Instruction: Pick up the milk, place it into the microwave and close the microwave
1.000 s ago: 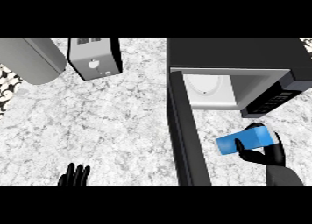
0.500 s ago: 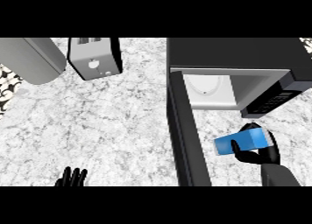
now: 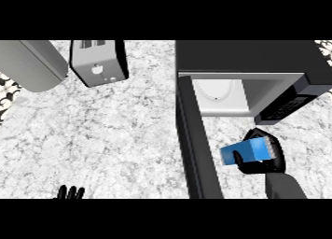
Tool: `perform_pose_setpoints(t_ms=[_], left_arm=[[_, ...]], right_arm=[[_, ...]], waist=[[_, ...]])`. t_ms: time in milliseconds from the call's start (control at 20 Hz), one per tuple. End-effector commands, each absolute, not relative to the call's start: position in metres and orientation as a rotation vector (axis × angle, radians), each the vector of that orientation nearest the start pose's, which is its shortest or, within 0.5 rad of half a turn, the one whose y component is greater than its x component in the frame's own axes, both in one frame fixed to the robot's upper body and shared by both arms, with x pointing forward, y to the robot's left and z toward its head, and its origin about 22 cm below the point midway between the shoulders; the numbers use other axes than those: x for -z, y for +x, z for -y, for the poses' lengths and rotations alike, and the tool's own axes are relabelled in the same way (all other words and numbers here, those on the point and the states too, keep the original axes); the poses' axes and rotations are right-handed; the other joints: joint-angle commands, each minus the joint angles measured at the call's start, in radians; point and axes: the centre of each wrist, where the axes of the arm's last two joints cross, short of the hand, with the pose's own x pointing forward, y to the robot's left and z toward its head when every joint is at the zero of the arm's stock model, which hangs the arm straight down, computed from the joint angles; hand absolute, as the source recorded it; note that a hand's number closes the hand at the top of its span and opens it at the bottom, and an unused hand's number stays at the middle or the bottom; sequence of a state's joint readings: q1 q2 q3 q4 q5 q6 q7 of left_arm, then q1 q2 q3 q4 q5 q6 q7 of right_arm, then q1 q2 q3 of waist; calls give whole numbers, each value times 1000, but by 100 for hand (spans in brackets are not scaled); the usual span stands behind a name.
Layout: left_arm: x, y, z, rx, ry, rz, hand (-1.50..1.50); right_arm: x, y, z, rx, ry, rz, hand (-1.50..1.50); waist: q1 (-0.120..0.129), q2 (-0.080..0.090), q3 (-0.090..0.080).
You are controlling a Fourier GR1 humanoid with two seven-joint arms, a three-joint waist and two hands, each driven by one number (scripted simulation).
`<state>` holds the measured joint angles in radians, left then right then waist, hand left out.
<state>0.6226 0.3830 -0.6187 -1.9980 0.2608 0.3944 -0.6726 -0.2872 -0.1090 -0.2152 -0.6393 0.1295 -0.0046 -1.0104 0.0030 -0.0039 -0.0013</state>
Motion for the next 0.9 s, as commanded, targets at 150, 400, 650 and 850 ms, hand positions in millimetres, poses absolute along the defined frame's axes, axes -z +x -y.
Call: perform_pose_setpoints(t_ms=[150, 400, 650, 850], left_arm=[[-14, 59, -190, -120, -87, 1875, -150], [11, 55, -215, -111, -81, 1866, -150], [-12, 77, -218, -116, -78, 1880, -150], [-15, 78, -212, -112, -84, 1874, -150]], right_arm=[[101, 278, 247, -151, -259, 1998, 150], [82, 304, 242, -129, -321, 1970, 150], [64, 331, 237, -200, -371, 1924, 150], [48, 351, 254, -245, -423, 1861, 150]], waist=[[-2, 0, 1], [7, 3, 1], [8, 5, 2], [14, 7, 2]])
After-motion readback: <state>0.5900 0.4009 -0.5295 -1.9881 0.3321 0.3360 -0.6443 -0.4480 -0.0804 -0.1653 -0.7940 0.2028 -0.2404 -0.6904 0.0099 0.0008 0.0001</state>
